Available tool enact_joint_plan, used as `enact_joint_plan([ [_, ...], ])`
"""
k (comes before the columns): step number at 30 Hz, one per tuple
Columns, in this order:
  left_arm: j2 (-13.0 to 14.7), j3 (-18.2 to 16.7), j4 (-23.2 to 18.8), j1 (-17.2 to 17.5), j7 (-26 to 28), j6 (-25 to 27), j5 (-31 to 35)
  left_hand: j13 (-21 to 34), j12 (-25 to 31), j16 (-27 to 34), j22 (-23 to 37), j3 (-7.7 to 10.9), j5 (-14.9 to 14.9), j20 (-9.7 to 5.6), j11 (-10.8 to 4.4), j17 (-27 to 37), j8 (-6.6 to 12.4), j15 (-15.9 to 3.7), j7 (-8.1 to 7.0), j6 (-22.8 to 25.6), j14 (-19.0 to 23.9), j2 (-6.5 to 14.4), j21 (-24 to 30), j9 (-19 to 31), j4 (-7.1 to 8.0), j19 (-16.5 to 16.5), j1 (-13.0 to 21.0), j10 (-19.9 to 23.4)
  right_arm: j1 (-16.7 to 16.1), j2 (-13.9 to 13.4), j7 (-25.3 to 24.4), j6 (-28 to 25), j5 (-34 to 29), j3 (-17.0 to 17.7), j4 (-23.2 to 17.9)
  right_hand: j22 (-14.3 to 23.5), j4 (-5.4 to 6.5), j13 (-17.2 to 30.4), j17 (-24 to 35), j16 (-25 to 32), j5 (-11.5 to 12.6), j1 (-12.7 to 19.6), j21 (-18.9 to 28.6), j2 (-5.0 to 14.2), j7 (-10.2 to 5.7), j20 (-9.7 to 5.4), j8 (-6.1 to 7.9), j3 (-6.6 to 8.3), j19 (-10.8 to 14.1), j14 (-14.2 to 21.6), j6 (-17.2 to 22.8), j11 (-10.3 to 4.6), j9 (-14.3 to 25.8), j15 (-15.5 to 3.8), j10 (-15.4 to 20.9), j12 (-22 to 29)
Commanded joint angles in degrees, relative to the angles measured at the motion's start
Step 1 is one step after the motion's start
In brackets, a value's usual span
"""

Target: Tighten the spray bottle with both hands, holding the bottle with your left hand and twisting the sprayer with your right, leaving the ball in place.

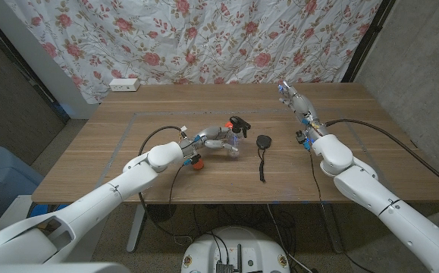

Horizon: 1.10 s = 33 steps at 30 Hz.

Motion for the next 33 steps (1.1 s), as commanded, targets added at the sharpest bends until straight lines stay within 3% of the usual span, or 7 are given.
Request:
enact_joint_plan([
  [1, 0.2, 0.3, 0.2, -0.2, -1.0, 0.4, -0.2, -0.6, -0.2, -0.2, 0.2, -0.05, 0.0, -0.56, 0.37, 0.0, 0.39, -7.74, -0.78, 0.9, -1.5, 3.1, 0.1, 0.4, -0.18, -0.6, -3.1, -1.3, -0.1, 1.4, -0.8, 2.4, 0.0, -0.5, 2.0, 0.1, -0.24, 0.0, -0.1, 0.3, 0.1, 0.3, 0.5, 0.49, -0.09, -0.28, 0.34, 0.46, 0.6, 0.4, 0.9, 0.08, 0.0, 0.03, 0.7, 0.3],
  [33, 0.2, 1.1, 1.5, -0.8, -2.3, 1.0, -0.3, -3.6, -0.4, -0.2, 0.1, -0.49, 0.1, 0.02, 0.76, -0.1, -3.83, -6.02, -1.71, -0.8, -5.6, 2.5, 0.4, 0.5, 0.04, -0.7, -2.4, -6.0, -1.1, 3.2, -1.2, 3.6, 2.5, -1.0, 5.1, 0.0, -0.70, 0.0, 0.1, 0.4, -0.3, -0.1, 0.4, 0.91, -0.58, -0.19, -0.33, 0.59, 0.9, 0.4, 0.2, 0.19, 0.0, 0.49, 0.4, -0.2],
])
